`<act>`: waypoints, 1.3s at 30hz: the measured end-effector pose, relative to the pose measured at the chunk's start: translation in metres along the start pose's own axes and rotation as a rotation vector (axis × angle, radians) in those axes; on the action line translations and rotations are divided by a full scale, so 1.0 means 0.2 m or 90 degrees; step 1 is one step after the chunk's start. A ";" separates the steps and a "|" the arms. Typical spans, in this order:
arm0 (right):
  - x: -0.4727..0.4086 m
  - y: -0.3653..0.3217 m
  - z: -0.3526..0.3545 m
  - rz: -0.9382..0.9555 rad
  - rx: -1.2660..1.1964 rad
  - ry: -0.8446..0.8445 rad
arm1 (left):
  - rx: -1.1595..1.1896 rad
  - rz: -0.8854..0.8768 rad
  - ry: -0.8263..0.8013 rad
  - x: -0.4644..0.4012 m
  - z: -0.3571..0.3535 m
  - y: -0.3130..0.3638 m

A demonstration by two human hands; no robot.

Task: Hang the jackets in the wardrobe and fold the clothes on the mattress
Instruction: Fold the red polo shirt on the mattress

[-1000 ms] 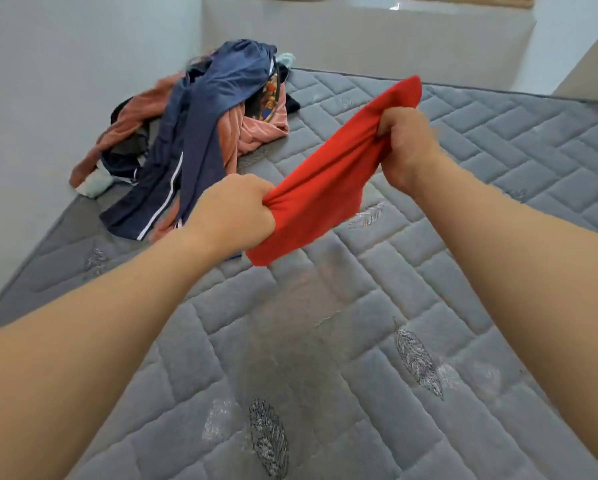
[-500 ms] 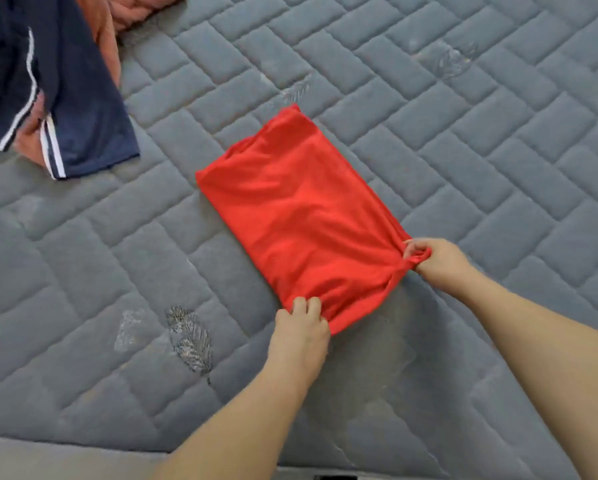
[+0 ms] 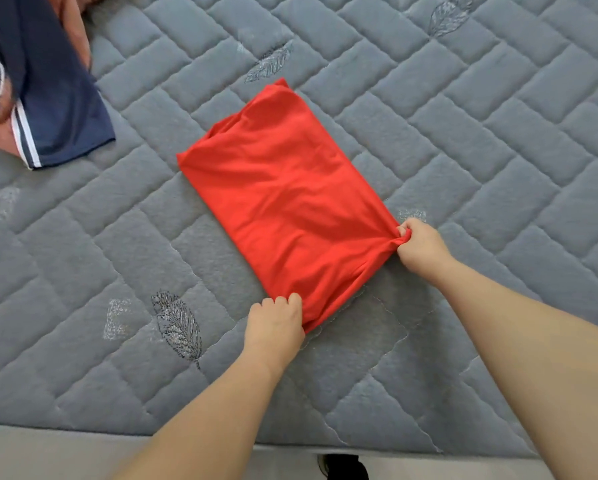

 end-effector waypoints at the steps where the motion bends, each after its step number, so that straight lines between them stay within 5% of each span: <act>1: 0.00 0.00 0.00 -0.003 0.001 -0.002 | -0.023 -0.023 -0.013 0.00 0.00 0.01; 6: -0.02 -0.01 -0.02 -0.065 -0.062 0.003 | -0.081 -0.202 0.005 0.06 -0.04 0.12; 14: -0.08 -0.24 -0.04 -0.079 -0.259 0.066 | 0.022 -0.073 0.018 -0.13 0.06 0.09; 18: -0.10 -0.52 -0.05 -0.022 -0.342 0.036 | 0.331 0.077 -0.015 -0.27 0.28 -0.21; 25: -0.33 -1.10 -0.06 0.103 -0.296 0.081 | 0.532 0.234 0.107 -0.49 0.74 -0.96; 31: -0.64 -1.44 -0.26 0.224 -0.169 0.136 | 0.345 0.412 0.180 -0.81 0.74 -1.30; 39: -0.94 -1.49 -0.56 0.200 0.130 0.344 | 0.265 0.378 0.422 -1.01 0.48 -1.38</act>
Point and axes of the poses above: each hand's wrist, its own x-axis away from the middle knuckle, its own z-axis out of the back of the hand, y = z × x, the point moved 3 cm from there along -x, towards the middle knuckle, and after that the axes turned 9 degrees about -z, right-handed, at the moved point
